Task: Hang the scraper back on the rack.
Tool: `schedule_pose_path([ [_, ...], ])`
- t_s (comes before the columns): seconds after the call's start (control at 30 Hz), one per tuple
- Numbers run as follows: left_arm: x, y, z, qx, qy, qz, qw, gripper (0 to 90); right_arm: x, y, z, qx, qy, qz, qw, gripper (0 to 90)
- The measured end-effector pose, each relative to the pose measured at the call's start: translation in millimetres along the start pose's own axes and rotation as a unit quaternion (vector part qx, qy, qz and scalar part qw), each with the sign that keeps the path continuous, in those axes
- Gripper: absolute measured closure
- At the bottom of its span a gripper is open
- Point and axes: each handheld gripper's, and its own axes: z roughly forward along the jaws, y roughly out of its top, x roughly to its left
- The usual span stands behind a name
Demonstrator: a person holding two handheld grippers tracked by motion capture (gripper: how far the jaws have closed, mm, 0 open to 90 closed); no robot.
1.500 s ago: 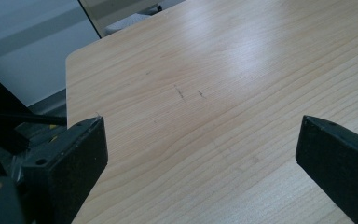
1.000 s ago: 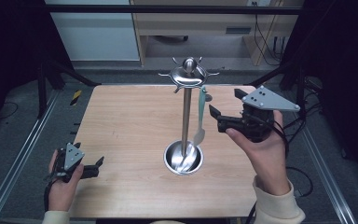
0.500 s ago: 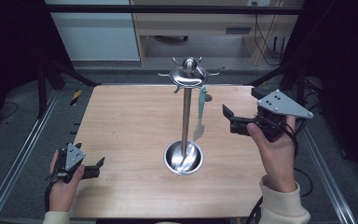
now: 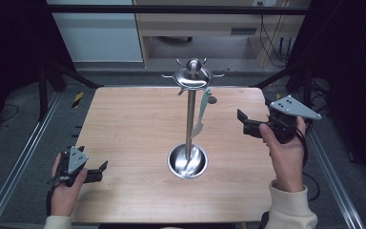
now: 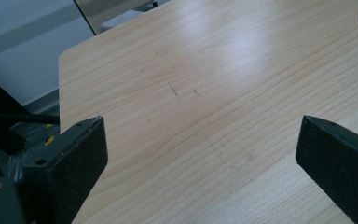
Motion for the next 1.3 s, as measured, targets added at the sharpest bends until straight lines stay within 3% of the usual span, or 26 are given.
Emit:
schedule_pose_path([
  [0.2,0.0,0.2,0.6,0.002,-0.001,0.000,1.0000,2.0,-5.8,-10.0,6.3,-0.003,-0.011,0.016,0.9998,6.8],
  [0.4,-1.1,0.5,1.7,0.003,-0.002,0.000,1.0000,2.0,-11.3,-24.0,15.3,0.023,-0.017,0.030,0.9992,7.7],
  [0.93,-0.9,0.1,1.6,0.005,0.000,0.000,1.0000,2.0,-15.1,-68.6,42.5,0.091,-0.009,0.021,0.9956,10.0],
  [1.3,0.0,0.1,1.8,0.004,0.001,-0.001,1.0000,2.0,-19.3,-98.4,56.9,0.136,-0.021,0.019,0.9903,10.3],
])
